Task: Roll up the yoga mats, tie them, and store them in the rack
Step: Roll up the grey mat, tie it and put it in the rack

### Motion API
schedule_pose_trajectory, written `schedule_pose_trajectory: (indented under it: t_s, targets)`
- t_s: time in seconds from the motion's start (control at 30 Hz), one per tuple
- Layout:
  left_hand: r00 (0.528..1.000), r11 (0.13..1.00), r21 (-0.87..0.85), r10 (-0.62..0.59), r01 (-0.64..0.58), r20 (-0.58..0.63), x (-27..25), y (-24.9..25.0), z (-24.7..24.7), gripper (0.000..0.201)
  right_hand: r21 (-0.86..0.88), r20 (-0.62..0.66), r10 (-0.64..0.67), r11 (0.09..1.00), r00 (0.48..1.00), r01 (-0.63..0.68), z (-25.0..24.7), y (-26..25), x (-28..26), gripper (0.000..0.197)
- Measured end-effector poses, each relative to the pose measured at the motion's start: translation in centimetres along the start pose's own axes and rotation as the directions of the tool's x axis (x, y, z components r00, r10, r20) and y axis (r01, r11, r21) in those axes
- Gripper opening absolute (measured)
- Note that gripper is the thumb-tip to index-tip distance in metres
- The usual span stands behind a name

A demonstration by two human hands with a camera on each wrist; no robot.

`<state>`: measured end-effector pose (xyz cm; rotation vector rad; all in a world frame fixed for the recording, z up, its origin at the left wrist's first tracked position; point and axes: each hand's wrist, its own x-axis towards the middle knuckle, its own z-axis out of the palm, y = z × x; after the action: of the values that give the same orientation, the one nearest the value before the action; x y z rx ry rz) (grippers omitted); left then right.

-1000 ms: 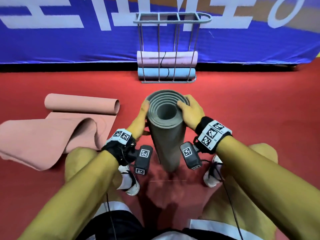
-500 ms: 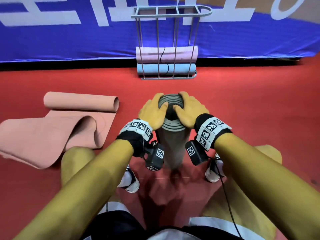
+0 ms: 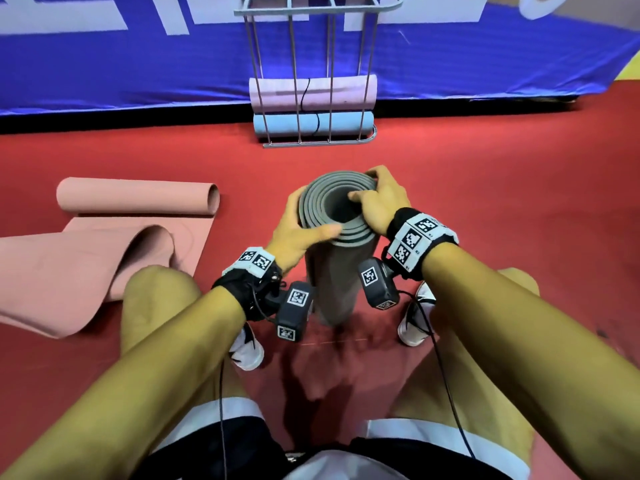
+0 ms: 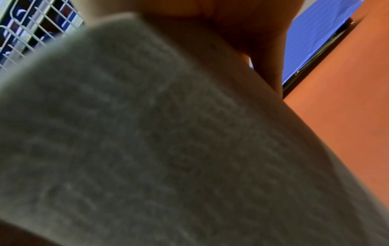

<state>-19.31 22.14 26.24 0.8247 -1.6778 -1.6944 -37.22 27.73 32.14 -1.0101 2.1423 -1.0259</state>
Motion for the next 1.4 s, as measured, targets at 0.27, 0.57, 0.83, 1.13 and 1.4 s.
schedule_pose_trajectory:
  t_s: [0.27,0.57,0.83,1.13,1.4]
  targets:
    - [0.982,0.969,0.244,0.092,-0.051,-0.163,1.3,-4.9,-1.6,0.123,0.506,-0.168,-0.136,0.838,0.976,0.203,4.3,3.4,-1.1,0.05]
    - [0.972,0.999,0.046,0.009,0.002,-0.237,5.1,-2.5,-3.6,0.085,0.091,0.244,-0.21,0.977,0.947,0.194,6.4,8.8,1.0,0.159]
    - [0.873,0.865,0.153,-0.45,0.479,-0.189,2.1,-12.4,-1.1,0.076,0.195,0.224,0.179,0.955,0.958,-0.224,10.5,14.6,1.4,0.135]
    - [0.854,0.843,0.197,-0.518,0.501,0.047,0.2,-18.9,-0.4,0.147,0.34,0.185,0.464,0.797,0.866,-0.499,13.3,18.7,1.3,0.117]
    - [0.771,0.722,0.48,-0.622,0.498,0.136,-1.2,-21.1,2.5,0.158,0.464,-0.017,0.694,0.643,0.719,-0.609,10.7,22.6,1.2,0.101]
